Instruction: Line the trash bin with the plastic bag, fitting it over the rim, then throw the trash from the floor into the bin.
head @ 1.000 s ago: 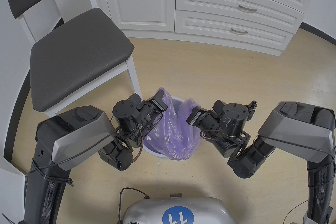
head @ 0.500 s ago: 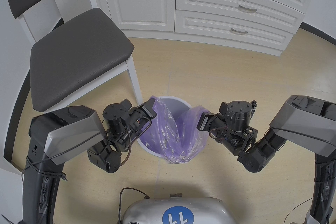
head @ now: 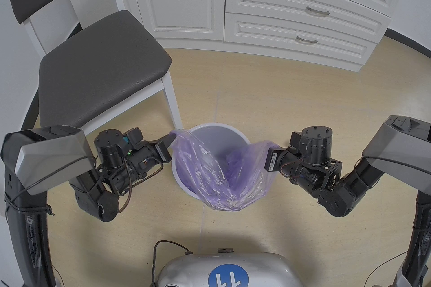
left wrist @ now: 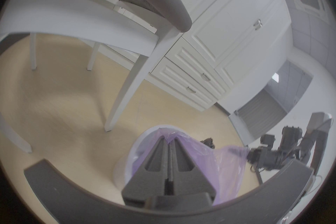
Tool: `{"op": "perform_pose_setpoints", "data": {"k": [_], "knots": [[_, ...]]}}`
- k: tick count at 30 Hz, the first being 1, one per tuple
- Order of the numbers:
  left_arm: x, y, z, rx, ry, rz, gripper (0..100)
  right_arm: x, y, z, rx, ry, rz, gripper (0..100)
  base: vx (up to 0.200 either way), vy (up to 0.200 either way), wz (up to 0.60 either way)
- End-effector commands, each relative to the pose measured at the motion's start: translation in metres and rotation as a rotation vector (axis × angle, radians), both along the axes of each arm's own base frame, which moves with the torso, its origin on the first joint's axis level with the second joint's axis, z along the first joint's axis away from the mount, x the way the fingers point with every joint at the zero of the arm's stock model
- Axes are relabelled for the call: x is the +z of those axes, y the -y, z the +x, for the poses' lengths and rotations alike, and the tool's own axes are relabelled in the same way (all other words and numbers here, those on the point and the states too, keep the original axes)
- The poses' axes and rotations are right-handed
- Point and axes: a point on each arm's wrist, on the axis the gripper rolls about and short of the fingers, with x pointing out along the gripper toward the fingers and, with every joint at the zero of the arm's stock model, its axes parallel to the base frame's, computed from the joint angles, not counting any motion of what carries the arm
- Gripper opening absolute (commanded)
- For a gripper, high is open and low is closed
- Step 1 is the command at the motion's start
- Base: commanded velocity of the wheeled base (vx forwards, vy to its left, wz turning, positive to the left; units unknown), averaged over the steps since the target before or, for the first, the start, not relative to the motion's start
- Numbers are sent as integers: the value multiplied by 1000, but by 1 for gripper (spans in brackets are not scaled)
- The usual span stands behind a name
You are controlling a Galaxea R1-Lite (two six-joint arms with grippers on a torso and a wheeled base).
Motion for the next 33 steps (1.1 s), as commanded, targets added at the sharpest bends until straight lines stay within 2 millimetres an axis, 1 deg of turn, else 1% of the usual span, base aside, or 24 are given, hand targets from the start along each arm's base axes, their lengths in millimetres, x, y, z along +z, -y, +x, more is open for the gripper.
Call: {"op": "perform_pose_setpoints", "data": {"k": [1, 4, 9, 14, 16, 19, 20, 21, 26, 33], "knots": [[12, -23, -10, 25, -4, 56, 0, -3, 3, -6, 0, -11, -46, 0, 0, 0, 0], [7, -31, -16, 30, -69, 153, 0, -12, 4, -9, -9, -20, -128, 0, 0, 0, 0], [1, -36, -23, 22, -112, 264, 0, -27, 6, -11, -105, -12, -300, 0, 0, 0, 0], [-5, -40, -27, 22, -105, 330, 0, -34, 6, -18, -103, -7, -355, 0, 0, 0, 0], [-7, -46, -28, 28, -93, 374, 0, -41, 9, -21, -91, 1, -404, 0, 0, 0, 0], [-10, -49, -30, 29, -91, 410, 0, -50, 11, -26, -81, 0, -455, 0, 0, 0, 0], [-10, -49, -30, 29, -91, 410, 0, -50, 11, -26, -81, 0, -455, 0, 0, 0, 0], [-11, -50, -32, 27, -94, 426, 0, -55, 13, -28, -80, -2, -493, 0, 0, 0, 0], [-8, -56, -37, 28, -110, 456, 0, -59, 18, -37, -90, 5, -571, 0, 0, 0, 0], [-3, -57, -45, 8, -175, 482, 0, -64, 25, -49, -66, 32, -652, 0, 0, 0, 0]]}}
